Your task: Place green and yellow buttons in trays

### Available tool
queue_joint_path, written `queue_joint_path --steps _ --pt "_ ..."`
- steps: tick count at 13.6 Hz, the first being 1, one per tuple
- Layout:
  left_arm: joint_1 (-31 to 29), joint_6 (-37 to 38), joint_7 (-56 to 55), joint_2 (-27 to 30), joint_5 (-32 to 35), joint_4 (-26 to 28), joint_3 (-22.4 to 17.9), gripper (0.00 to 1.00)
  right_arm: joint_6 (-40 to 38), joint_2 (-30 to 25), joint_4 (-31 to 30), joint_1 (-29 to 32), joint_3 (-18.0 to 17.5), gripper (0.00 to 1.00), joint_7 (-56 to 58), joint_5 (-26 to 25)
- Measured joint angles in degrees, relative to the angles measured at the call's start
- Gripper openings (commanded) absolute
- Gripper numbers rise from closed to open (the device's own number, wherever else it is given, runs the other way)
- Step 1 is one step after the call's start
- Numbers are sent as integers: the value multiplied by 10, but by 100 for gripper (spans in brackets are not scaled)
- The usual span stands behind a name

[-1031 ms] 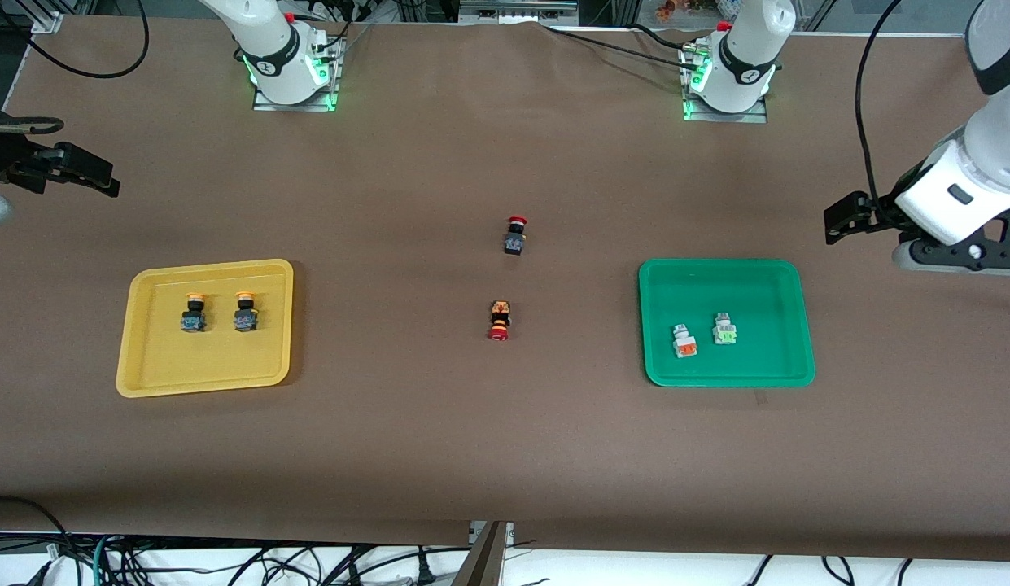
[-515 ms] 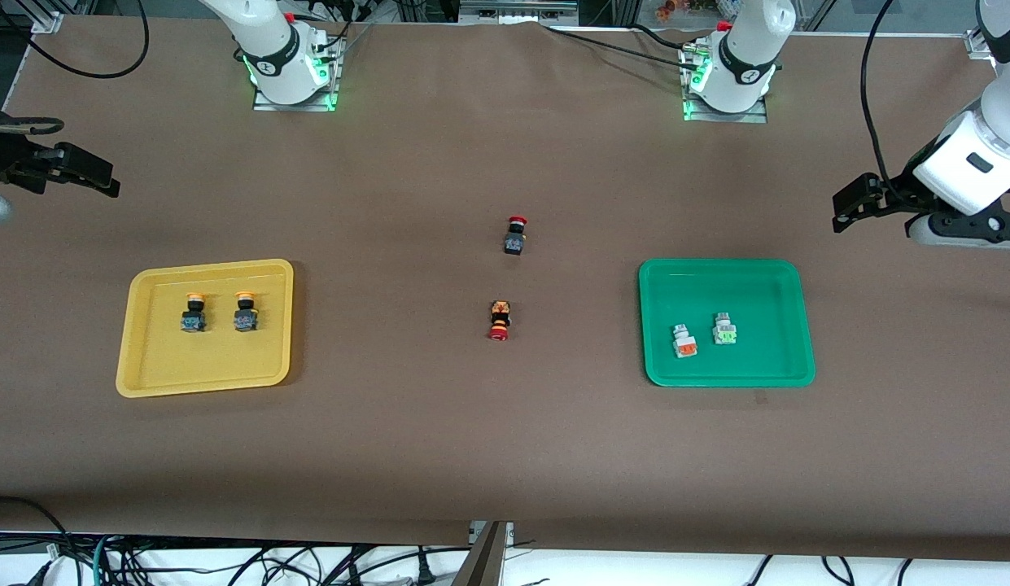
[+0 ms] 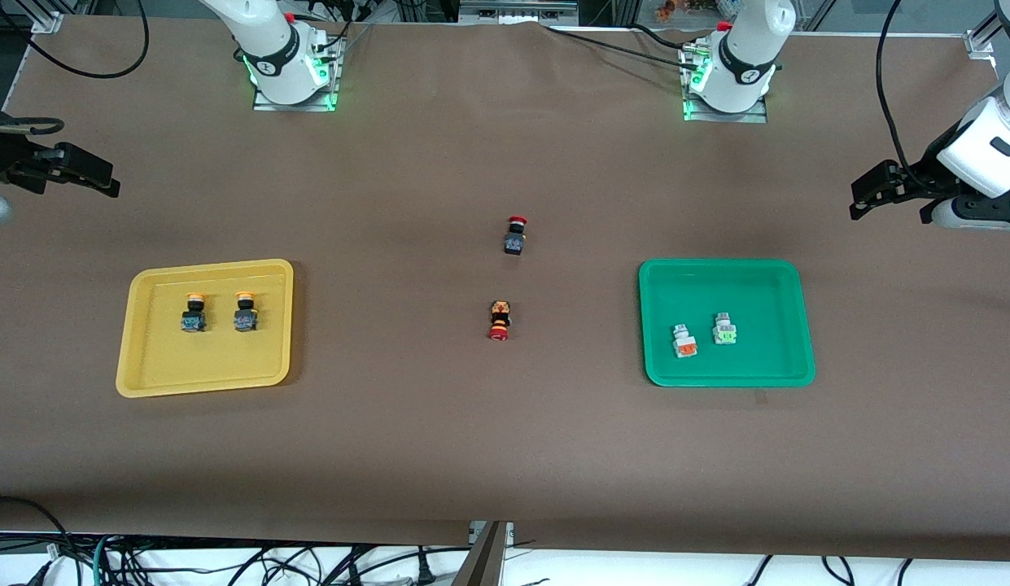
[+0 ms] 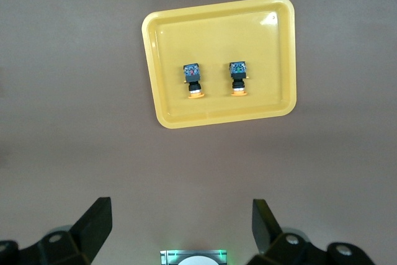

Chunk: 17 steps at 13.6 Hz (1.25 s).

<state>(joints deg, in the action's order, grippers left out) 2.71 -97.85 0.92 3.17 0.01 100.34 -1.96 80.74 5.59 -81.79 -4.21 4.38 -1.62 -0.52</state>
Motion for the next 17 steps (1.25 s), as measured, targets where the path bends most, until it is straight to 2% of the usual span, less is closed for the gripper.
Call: queue_joint_path --steps 7,12,17 --pt "-32 -20 1 -17 0 -1 -2 100 0 0 0 0 0 100 0 0" --pt "-35 -19 1 -51 0 -71 -2 100 0 0 0 0 0 100 0 0" --pt "-36 -10 -4 -68 -8 -84 -2 100 0 0 0 0 0 100 0 0"
